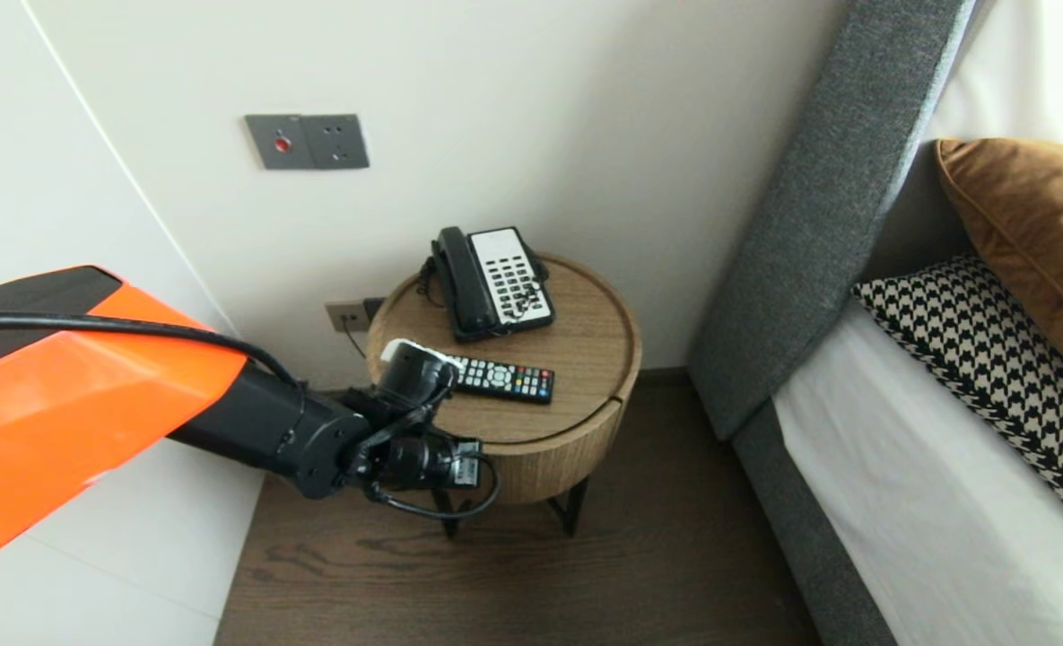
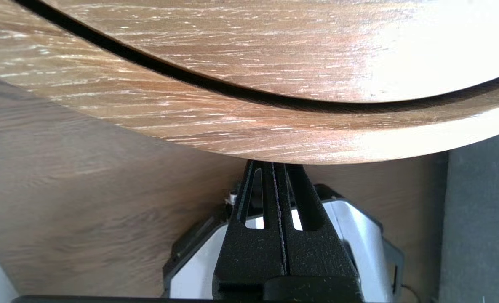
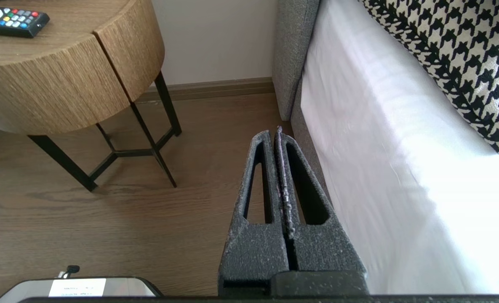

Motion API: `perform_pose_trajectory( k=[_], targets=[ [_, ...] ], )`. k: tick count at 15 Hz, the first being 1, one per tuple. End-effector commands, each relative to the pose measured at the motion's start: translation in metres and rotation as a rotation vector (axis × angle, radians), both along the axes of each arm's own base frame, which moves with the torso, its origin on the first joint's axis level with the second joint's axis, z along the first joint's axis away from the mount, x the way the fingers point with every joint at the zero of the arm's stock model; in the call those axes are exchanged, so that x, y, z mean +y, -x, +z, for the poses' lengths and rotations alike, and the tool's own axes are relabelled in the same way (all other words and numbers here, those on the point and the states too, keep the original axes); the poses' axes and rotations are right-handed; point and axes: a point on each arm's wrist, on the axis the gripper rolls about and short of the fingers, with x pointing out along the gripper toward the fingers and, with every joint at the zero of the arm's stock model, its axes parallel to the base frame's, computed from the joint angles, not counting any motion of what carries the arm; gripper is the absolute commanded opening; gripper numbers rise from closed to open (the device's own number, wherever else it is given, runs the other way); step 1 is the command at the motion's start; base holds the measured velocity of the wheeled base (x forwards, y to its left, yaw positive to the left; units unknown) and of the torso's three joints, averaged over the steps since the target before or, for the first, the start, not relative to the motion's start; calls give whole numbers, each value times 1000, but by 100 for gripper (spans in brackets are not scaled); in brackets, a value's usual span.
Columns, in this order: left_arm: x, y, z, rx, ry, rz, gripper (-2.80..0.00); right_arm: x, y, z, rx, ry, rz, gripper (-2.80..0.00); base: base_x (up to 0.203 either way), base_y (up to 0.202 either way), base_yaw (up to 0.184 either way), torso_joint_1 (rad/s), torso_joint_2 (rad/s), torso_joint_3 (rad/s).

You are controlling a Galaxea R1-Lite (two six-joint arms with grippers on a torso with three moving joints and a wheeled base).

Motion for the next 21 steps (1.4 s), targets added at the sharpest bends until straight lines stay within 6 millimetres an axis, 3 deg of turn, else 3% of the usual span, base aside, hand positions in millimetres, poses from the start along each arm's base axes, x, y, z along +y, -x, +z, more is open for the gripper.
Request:
perform_pose_trajectory(
  k=[1,7,12,18,21],
  targets=[
    [-2,-2,3,-18,14,4,-280,0,0,-1,-4,0,0,-280,0,0,0,0,0,0],
    [7,12,20,-38,24,-1,-280,0,0,-1,-4,0,0,-280,0,0,0,0,0,0],
    [27,46,72,-138,72,-2,-280,0,0,-1,-4,0,0,-280,0,0,0,0,0,0],
    [78,100,133,-305,53,149,-280,0,0,-1,-4,0,0,-280,0,0,0,0,0,0],
    [117,138,162,-419,36,209,-280,0,0,-1,-4,0,0,-280,0,0,0,0,0,0]
  ],
)
